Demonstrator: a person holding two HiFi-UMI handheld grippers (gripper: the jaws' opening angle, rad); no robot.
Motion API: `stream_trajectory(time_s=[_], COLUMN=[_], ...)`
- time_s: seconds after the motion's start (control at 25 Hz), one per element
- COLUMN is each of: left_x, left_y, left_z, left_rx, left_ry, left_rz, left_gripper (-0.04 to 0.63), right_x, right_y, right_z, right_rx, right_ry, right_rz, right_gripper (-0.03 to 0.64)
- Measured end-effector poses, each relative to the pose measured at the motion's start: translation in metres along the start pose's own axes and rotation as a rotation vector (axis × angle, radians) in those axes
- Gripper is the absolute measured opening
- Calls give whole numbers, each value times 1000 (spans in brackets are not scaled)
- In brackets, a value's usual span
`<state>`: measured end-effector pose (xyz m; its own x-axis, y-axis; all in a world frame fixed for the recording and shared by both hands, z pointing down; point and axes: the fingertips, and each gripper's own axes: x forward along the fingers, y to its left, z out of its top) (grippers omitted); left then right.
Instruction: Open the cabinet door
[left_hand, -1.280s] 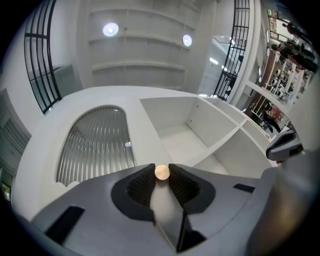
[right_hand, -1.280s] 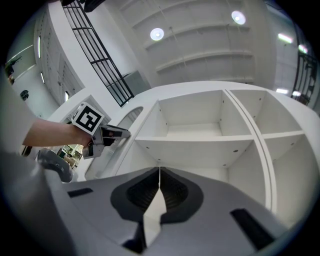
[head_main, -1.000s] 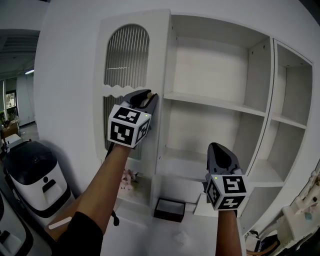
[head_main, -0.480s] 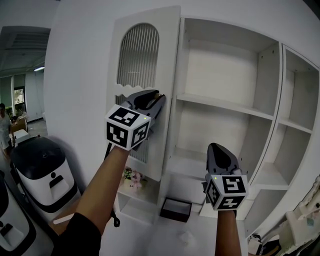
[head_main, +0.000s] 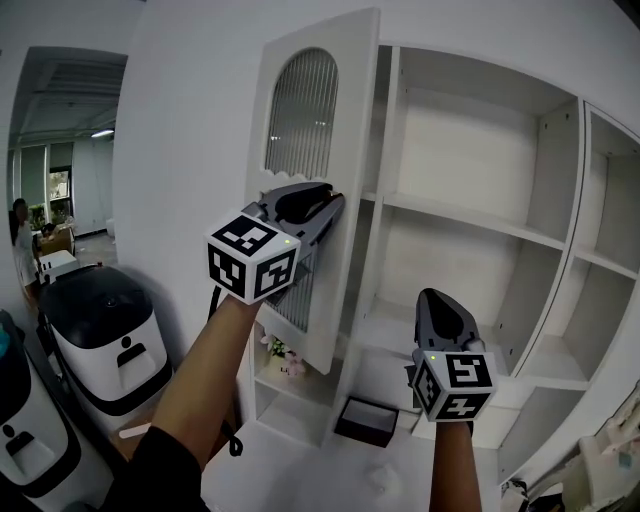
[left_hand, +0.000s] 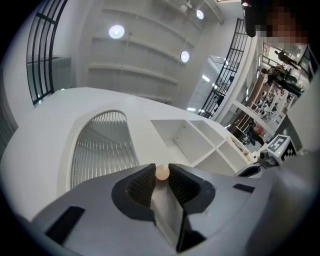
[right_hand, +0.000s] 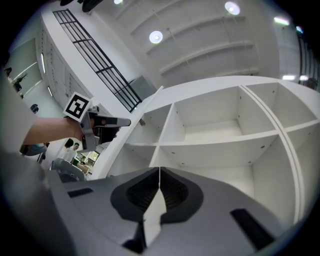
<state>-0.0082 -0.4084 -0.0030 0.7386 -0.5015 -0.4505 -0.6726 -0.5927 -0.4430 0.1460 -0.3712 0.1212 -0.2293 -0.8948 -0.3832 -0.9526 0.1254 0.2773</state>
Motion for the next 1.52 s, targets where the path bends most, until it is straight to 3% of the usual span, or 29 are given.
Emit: stream_trajectory(time_s=[0.16,0.88,1.24,1.52], left_x=[-13,-99,-152,-193], left_y=[0,30,64,106], left_z=[7,40,57,57], left_rx=[20,-59,-52,-40], left_ry=[5,-95,-81,-78], left_rz=[-18,-190,-169,-101], left_gripper=[84,75,81,83], right_x=[5,38,60,83], right_y=[16,99,167,216], right_z=[5,18,25,26], right_rx=[6,37,70,94], right_ry=[-13,-48,-65,-80], right_rz=[33,175,272,331], right_gripper=[21,21,21,21])
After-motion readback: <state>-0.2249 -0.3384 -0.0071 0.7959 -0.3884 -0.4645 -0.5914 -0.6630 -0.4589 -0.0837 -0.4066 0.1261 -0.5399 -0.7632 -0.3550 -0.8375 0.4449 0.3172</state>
